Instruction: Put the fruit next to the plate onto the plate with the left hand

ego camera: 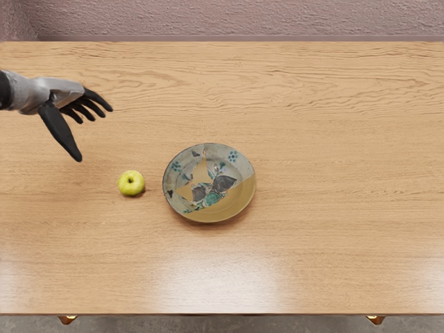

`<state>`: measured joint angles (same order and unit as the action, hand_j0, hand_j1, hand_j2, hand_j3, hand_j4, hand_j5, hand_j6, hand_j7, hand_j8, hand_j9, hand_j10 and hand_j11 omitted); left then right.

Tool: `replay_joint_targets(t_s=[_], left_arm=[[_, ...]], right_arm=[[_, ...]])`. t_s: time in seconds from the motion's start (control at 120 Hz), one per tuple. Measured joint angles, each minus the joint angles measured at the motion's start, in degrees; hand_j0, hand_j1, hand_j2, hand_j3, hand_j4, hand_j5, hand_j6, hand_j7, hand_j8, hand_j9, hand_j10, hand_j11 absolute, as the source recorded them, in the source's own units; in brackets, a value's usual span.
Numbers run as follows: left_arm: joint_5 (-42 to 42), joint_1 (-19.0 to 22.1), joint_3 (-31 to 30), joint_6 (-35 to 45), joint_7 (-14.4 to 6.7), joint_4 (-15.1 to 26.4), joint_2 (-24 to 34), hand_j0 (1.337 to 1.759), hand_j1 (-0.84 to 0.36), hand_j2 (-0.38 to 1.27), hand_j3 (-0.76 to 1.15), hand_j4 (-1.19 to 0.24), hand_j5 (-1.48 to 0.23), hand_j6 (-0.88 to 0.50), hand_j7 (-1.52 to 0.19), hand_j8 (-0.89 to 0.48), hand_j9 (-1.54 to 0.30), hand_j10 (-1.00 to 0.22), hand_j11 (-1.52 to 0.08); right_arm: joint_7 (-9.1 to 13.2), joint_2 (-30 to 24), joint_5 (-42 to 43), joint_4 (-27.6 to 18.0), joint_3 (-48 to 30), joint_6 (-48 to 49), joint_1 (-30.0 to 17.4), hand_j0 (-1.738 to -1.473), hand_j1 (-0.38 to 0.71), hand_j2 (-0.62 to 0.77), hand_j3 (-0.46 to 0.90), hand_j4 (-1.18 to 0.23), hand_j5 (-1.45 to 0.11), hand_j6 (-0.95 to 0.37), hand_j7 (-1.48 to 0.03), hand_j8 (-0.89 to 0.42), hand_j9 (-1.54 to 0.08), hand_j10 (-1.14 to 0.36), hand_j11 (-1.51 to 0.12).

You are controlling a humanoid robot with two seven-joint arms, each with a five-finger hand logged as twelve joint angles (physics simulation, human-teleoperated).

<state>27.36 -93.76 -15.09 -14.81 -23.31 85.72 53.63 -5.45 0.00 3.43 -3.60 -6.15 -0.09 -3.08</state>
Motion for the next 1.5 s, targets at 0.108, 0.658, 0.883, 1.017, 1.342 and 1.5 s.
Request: replay_joint_targets(t_s=[0.108, 0.658, 0.883, 1.017, 1.342, 1.5], left_arm=[[-1.40, -4.65, -7.64, 8.82, -0.15, 4.34, -3.50, 1.658, 0.05, 0.05, 0.00, -0.25, -0.32, -0.25, -0.32, -0.25, -0.32, -0.25, -0.32], [-16.93, -20.42, -35.93, 27.31, 0.00, 12.89, -23.49, 1.658, 0.05, 0.05, 0.00, -0.25, -0.32, -0.25, -0.32, -0.25, -0.32, -0.25, -0.32], [-21.12, -19.66, -37.00, 34.43, -0.90, 13.16, -27.67, 1.658, 0.05, 0.05, 0.00, -0.25, -0.32, -0.25, -0.32, -0.25, -0.32, -0.25, -0.32], [-21.65, -18.39, -37.07, 40.17, -2.37, 13.22, -32.30, 1.658, 0.05, 0.05, 0.00, -0.25, -0.32, -0.25, -0.32, -0.25, -0.32, -0.25, -0.32], [-22.06, -15.15, -36.76, 49.12, -6.19, 12.95, -38.00, 1.658, 0.05, 0.05, 0.00, -0.25, -0.32, -0.25, -0.32, -0.25, -0.32, -0.25, -0.32], [-22.42, -14.26, -36.60, 49.66, -7.82, 12.26, -39.67, 1.658, 0.05, 0.05, 0.00, -0.25, -0.32, -0.25, -0.32, -0.25, -0.32, -0.25, -0.32]], right_arm=[[0.00, 0.00, 0.00, 0.00, 0.00, 0.00, 0.00, -1.658, -0.30, -0.01, 0.00, -0.04, -0.05, -0.04, -0.05, -0.04, -0.05, -0.04, -0.05], [0.00, 0.00, 0.00, 0.00, 0.00, 0.00, 0.00, -1.658, -0.30, -0.01, 0.00, -0.04, -0.05, -0.04, -0.05, -0.04, -0.05, -0.04, -0.05], [0.00, 0.00, 0.00, 0.00, 0.00, 0.00, 0.00, -1.658, -0.30, -0.01, 0.00, -0.04, -0.05, -0.04, -0.05, -0.04, -0.05, -0.04, -0.05], [0.00, 0.00, 0.00, 0.00, 0.00, 0.00, 0.01, -1.658, -0.30, -0.01, 0.00, -0.04, -0.05, -0.04, -0.05, -0.04, -0.05, -0.04, -0.05], [0.00, 0.00, 0.00, 0.00, 0.00, 0.00, 0.00, -1.658, -0.30, -0.01, 0.00, -0.04, -0.05, -0.04, -0.05, -0.04, -0.05, -0.04, -0.05], [0.00, 0.00, 0.00, 0.00, 0.00, 0.00, 0.00, -1.658, -0.30, -0.01, 0.00, -0.04, -0.05, -0.04, -0.05, -0.04, -0.05, -0.04, -0.05]])
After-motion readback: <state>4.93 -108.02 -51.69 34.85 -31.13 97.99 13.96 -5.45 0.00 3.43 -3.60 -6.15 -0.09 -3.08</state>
